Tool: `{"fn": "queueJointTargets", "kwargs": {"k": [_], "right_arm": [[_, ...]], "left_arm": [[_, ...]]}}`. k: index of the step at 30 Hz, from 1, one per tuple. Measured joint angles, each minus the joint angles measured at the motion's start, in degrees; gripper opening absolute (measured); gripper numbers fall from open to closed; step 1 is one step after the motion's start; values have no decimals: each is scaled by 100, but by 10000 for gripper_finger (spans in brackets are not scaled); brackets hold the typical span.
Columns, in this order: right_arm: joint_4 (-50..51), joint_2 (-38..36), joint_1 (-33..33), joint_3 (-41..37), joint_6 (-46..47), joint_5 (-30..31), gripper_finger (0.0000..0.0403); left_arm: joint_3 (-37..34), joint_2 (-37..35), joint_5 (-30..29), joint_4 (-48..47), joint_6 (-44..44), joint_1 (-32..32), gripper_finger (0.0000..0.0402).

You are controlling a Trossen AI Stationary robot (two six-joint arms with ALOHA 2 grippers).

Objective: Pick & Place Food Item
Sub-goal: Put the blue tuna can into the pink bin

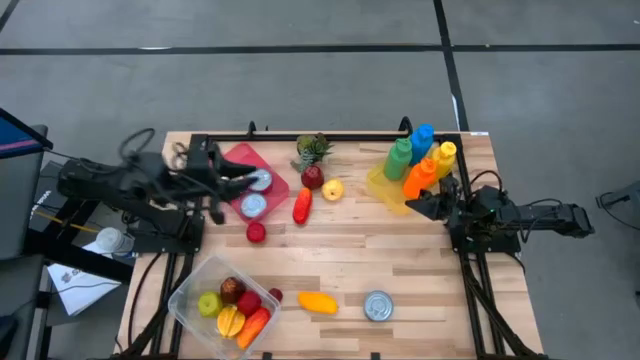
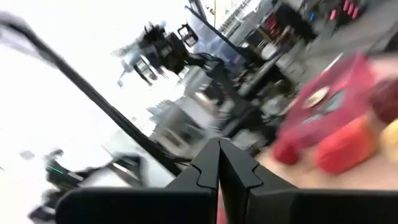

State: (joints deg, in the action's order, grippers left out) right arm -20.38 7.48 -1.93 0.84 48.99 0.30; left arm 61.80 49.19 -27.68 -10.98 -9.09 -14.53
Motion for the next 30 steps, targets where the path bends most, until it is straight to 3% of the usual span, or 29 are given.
{"fn": "queueJointTargets", "kwargs": {"k": [8,12,18,21,24,30], "right_arm": [[-18,0,-7,1,1816,299,0],[56,-2,-7,2,1770,404,0],[147,0,-95,5,1511,212,9],[-152,15,-17,343,1072,35,43],[-71,344,127,1110,20,87,93],[2399,1702,552,3118,-2002,118,230]], "left_arm": [[-2,-974,-28,-1103,-148,-16,30],[-4,-1181,-22,-1437,-233,-19,4],[-7,-1477,-110,-1481,-373,-19,1],[-4,-1603,-144,-1541,-385,-16,2],[-7,-1668,-142,-1684,-386,-19,1],[-7,-1679,-131,-1756,-522,-16,3]]}}
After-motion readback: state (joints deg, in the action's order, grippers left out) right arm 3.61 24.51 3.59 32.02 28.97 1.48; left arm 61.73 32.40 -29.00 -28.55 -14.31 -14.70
